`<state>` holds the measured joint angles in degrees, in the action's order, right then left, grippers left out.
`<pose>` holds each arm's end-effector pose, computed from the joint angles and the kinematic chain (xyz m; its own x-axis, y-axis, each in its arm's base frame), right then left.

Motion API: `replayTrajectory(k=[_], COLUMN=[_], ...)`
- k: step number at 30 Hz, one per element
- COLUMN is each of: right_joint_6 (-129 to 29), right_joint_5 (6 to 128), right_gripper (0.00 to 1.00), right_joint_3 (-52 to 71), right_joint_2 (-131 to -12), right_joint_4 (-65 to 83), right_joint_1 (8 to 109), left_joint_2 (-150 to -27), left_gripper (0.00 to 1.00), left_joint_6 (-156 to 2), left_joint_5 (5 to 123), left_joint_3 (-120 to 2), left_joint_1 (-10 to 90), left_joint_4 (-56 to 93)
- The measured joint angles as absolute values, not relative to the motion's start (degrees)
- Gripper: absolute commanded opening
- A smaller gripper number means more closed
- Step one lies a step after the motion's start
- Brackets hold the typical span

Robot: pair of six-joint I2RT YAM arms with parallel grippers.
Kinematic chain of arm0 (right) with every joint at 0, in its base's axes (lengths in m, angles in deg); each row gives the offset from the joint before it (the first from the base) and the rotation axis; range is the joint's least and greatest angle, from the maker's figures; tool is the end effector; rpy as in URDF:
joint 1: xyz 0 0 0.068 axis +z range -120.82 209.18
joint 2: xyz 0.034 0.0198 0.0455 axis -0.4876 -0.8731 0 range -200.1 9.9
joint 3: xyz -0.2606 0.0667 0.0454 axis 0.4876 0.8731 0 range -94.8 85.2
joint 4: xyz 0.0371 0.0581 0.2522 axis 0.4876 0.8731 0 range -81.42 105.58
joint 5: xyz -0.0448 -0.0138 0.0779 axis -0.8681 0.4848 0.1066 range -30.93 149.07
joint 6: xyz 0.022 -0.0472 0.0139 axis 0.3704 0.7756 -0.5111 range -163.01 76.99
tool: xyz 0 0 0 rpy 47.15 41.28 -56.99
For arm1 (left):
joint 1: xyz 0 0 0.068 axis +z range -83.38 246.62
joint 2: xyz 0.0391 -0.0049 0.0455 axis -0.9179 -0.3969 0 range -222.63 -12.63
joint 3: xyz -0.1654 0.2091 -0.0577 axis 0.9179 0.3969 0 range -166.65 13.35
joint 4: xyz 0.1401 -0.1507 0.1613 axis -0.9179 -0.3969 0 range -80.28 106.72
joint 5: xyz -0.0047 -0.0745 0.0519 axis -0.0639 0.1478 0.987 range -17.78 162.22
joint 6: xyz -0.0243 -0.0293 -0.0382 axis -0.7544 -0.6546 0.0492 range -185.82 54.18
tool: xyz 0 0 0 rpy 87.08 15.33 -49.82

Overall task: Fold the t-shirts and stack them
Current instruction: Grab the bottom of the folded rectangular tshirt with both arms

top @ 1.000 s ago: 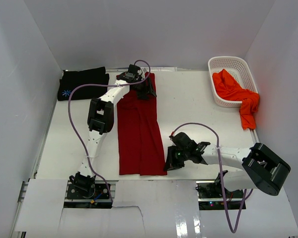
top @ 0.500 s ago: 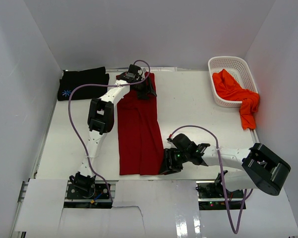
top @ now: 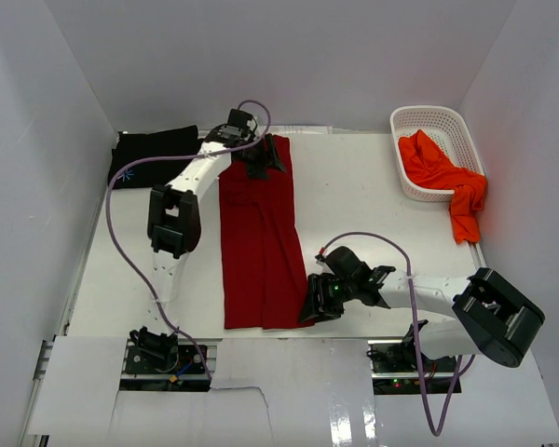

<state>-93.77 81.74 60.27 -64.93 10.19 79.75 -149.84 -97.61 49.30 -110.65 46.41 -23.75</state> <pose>0.1299 0.1795 0.1360 -0.9845 -0.0720 -0.1600 -0.1622 0.7217 0.6729 0.4919 -0.1958 0.2092 -0.9243 -0.1768 -0.3382 0.0561 0.8136 -0.5788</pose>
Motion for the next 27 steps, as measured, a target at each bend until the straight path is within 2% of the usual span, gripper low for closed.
replayTrajectory(k=[5, 9, 13, 19, 23, 27], right_joint_6=[-92.22, -91.41, -90.67, -90.36, -90.38, -90.36], right_joint_5=[81.61, 81.64, 81.74, 81.81, 82.16, 82.62], right_gripper=[0.48, 0.44, 0.43, 0.43, 0.43, 0.42], right_joint_3=[59.49, 59.4, 58.92, 58.61, 58.61, 58.39], right_joint_2=[-65.72, -66.22, -67.07, -67.51, -67.86, -68.47], right_joint_4=[10.23, 10.21, 10.05, 10.01, 9.68, 9.29], right_joint_1=[78.7, 78.2, 77.89, 77.87, 77.67, 77.61], left_joint_2=[-128.44, -107.2, -90.96, -77.91, -68.34, -64.6], left_gripper=[0.71, 0.7, 0.7, 0.69, 0.67, 0.66], left_joint_6=[-96.91, -97.0, -99.07, -104.3, -107.62, -110.33], left_joint_5=[51.7, 53.45, 54.68, 54.81, 53.3, 51.24], left_joint_3=[-96.16, -77.28, -54.89, -29.67, -22.35, -16.95], left_joint_1=[48.97, 52.75, 57.86, 59.39, 59.39, 59.37], left_joint_4=[-24.69, -22.02, -21.15, -24.58, -24.38, -21.63])
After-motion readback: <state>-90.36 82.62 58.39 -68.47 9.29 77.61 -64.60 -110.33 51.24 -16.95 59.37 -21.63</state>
